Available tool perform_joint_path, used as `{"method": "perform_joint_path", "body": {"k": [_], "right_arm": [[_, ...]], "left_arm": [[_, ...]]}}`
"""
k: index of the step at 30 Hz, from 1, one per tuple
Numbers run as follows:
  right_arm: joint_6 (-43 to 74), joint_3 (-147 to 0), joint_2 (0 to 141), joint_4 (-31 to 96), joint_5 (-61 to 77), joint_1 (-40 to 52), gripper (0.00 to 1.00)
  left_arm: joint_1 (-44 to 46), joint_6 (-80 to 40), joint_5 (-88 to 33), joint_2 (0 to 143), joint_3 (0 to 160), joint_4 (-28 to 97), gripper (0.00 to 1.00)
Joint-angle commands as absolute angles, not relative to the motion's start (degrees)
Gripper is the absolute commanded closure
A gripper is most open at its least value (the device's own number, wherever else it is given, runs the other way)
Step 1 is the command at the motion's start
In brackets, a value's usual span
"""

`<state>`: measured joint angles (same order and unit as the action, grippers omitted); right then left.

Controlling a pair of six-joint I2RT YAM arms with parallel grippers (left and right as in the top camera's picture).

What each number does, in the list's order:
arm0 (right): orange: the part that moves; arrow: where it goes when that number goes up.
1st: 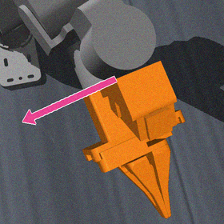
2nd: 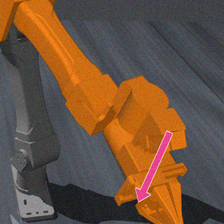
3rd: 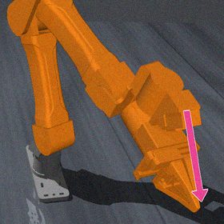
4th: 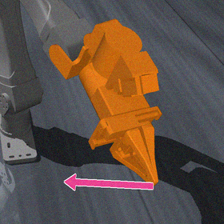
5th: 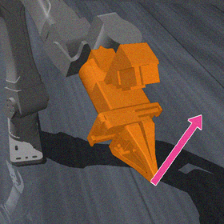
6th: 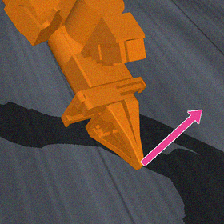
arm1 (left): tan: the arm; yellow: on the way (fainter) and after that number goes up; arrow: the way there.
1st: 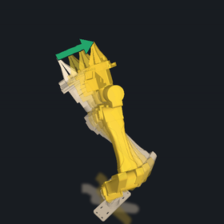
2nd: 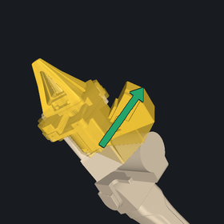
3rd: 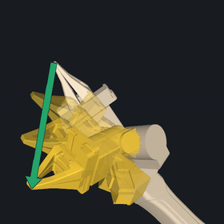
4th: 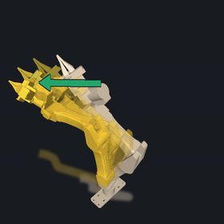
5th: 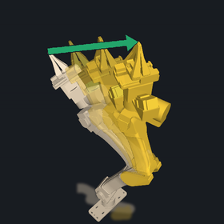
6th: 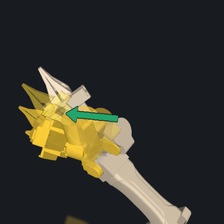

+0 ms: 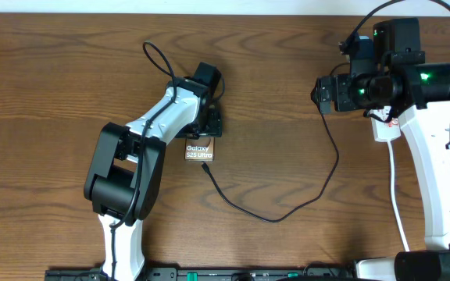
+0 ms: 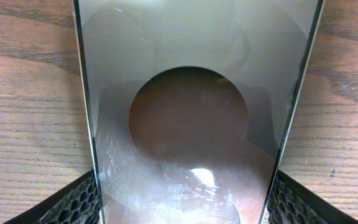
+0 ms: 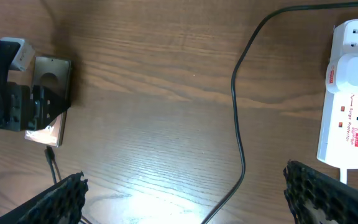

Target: Plug charger to phone and switch on socket

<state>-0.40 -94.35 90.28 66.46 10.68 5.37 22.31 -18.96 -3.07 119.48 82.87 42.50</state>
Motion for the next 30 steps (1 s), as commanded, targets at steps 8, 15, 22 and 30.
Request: {"method": "perform_joint_path", "body": {"k": [8,15,22,30], "right_arm": [[0.2,-95.5,90.0,66.6,11.0,5.1,0.01],[0.2,-95.4,90.0,67.1,11.1,5.1,0.01],[0.2,-95.4,90.0,67.2,11.1,5.1,0.01],[0.2,-95.4,90.0,67.1,11.1,5.1,0.01]], "left_arm": [[25.5,-18.1,-3.6,120.4,83.4,41.5,0.26],[25.6,-25.0,-3.7,120.4,83.4,40.5,0.26],[25.6,-28.4,-3.7,120.4,83.4,39.0,0.26],[25.6,-28.4,-3.7,120.4,83.4,38.7,0.26]]}}
